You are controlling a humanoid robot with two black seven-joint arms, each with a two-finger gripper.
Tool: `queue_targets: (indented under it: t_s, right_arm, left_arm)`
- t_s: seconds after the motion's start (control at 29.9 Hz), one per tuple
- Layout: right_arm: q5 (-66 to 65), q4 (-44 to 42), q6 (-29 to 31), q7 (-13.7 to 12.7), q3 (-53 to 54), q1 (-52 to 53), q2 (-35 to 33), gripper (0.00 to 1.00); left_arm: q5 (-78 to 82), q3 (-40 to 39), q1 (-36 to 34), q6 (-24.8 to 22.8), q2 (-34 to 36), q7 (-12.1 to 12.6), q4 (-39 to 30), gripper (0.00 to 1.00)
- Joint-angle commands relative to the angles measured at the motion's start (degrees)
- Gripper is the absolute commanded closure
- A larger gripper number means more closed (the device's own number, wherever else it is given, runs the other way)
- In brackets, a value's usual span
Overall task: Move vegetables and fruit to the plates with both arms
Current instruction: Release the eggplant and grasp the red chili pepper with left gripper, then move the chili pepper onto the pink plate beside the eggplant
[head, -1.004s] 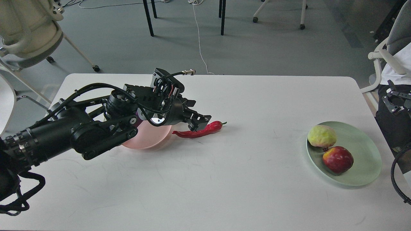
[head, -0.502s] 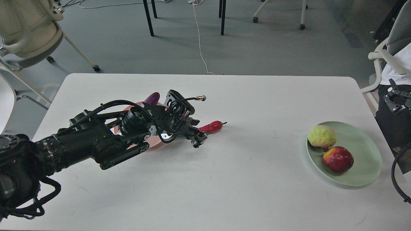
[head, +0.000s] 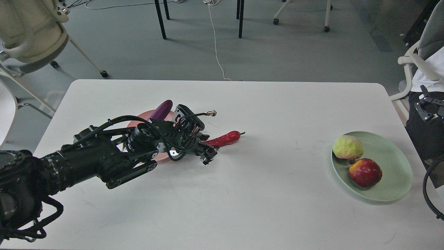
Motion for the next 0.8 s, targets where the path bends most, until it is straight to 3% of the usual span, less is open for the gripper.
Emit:
queue_targets:
  t_s: [0.0, 0.1, 0.2, 0.27, 0.47, 0.64, 0.77]
  right_arm:
    - [0.0, -0.04, 0.0, 0.04, 0.29, 0.0, 0.05, 0.01]
    - [0.0, -0.13, 0.0, 0.04, 0.29, 0.0, 0.05, 0.01]
    - [0.0, -0.13, 0.0, 0.04, 0.37, 0.0, 0.05, 0.01]
    - [0.0, -0.13, 0.0, 0.04, 0.37, 0.0, 0.05, 0.01]
    - [0.0, -0.22, 0.0, 0.04, 0.37, 0.0, 0.05, 0.01]
    - [0.0, -0.31, 0.0, 0.13, 0.37, -0.09, 0.31, 0.01]
    - [0.0, -0.31, 0.0, 0.13, 0.37, -0.09, 0.49, 0.01]
  left_arm:
    - [0.0, 0.02, -0.16, -0.06, -0.02, 0.01, 0.02, 0.76]
    - [0.0, -0.07, -0.6, -0.5, 0.07, -0.6, -0.51, 0.87]
    - [-0.09, -0.41, -1.74, -0.76, 0.07, -1.05, -2.6, 0.87]
    - [-0.53, -0.68, -4.28, -1.46, 1.56, -1.05, -7.77, 0.87]
    - [-4.21, -1.47, -8.86, -6.12, 13.32, -0.78, -20.18, 0.85]
    - [-5.72, -0.33, -6.94, -5.86, 24.22, -1.22, -21.51, 0.84]
    - [-5.72, -0.77, -2.28, -5.6, 28.02, -1.22, -21.25, 0.82]
